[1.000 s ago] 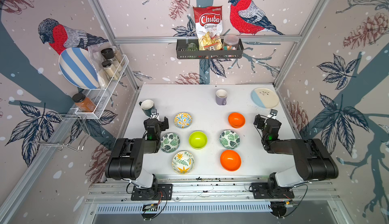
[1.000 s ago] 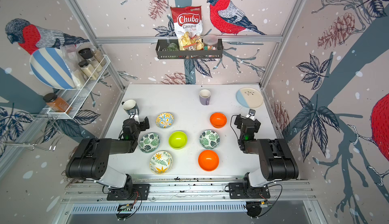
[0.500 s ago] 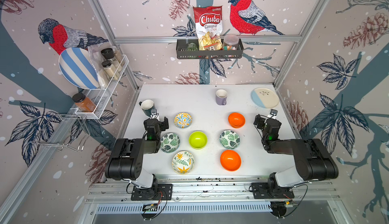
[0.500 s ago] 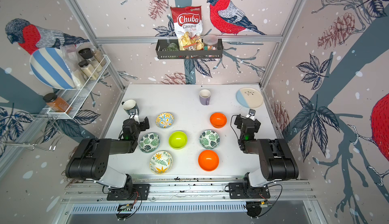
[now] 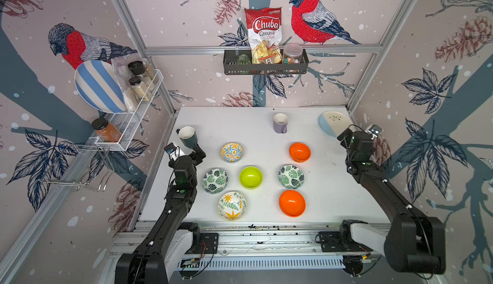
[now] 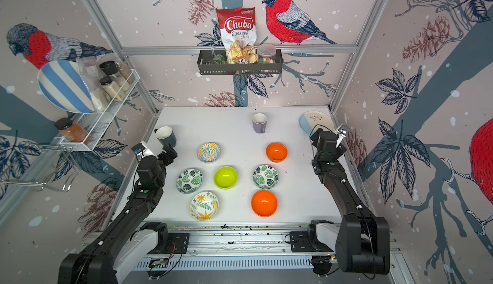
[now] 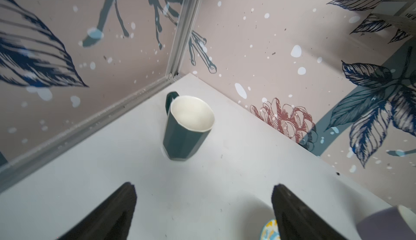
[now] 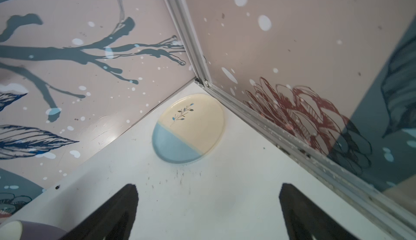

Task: Stack the bowls
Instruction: Pick up the bowl from the center of the board.

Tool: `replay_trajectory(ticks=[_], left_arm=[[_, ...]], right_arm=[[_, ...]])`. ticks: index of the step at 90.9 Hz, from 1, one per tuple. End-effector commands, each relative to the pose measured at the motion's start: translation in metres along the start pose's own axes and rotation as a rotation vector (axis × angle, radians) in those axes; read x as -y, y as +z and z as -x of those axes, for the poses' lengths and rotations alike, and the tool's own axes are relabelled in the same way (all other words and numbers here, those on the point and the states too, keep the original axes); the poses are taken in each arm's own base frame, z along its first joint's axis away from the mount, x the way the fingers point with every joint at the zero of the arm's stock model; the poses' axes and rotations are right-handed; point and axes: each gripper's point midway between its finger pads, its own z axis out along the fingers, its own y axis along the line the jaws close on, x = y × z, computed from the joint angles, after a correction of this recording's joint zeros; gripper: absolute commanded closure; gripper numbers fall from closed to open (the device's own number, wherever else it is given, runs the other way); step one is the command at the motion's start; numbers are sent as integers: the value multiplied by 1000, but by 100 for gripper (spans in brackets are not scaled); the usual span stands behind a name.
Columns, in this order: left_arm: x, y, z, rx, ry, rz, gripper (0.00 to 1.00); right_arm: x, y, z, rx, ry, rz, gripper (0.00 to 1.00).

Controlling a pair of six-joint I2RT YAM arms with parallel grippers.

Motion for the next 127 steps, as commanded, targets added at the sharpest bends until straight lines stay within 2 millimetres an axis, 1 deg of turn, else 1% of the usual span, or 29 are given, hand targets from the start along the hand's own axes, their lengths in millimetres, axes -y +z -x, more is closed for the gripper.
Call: replay_trajectory(ticks=[1,5,10,12,18,24,28,32,39,47,50,54,58,67,74,85,92,102,105,110,127], left_arm=[[12,-11,-34,-224,-135,-54,22],[11,-17,-44,-316,-143,-21,28],[9,-26,-54,-422,-130,19,31],[8,-28,-56,-452,-129,36,31],[-3,-38,-63,-545,-132,138,30],[-16,-52,-66,-636,-117,254,34],[-21,-61,-67,-682,-114,309,34],[-21,-68,-66,-727,-97,327,34],[-18,-83,-75,-827,-92,329,31],[-22,-95,-87,-875,-104,341,28],[-34,-102,-90,-869,-107,402,27],[-52,-111,-89,-834,-107,498,26],[-58,-115,-89,-818,-91,507,26],[-55,-118,-99,-831,-113,465,28],[-48,-117,-110,-860,-131,422,33],[-49,-118,-125,-915,-115,421,35],[-45,-113,-132,-942,-112,394,44],[-32,-104,-143,-964,-148,320,49],[-30,-102,-145,-972,-154,307,51],[-28,-100,-149,-985,-148,295,52],[-30,-99,-159,-1014,-133,290,64]], right_arm=[[-14,-21,-45,-281,136,152,0],[-17,-31,-45,-292,122,173,1],[-20,-43,-46,-312,103,188,2],[-22,-49,-46,-325,96,196,3],[-31,-64,-47,-349,61,240,5],[-37,-78,-49,-365,15,254,10],[-39,-85,-48,-363,-14,258,13],[-42,-92,-49,-371,-38,259,15],[-48,-102,-50,-395,-74,270,19],[-54,-108,-53,-428,-111,268,22],[-55,-108,-54,-434,-119,258,25],[-55,-109,-55,-444,-134,245,27],[-56,-109,-55,-450,-159,242,28],[-58,-109,-58,-475,-185,226,29],[-60,-107,-67,-500,-200,227,30],[-65,-106,-80,-549,-233,235,30],[-67,-106,-85,-567,-244,238,30],[-67,-105,-88,-569,-248,234,30],[-66,-104,-89,-570,-249,225,31],[-65,-103,-89,-571,-249,217,32],[-66,-102,-91,-578,-251,214,33]])
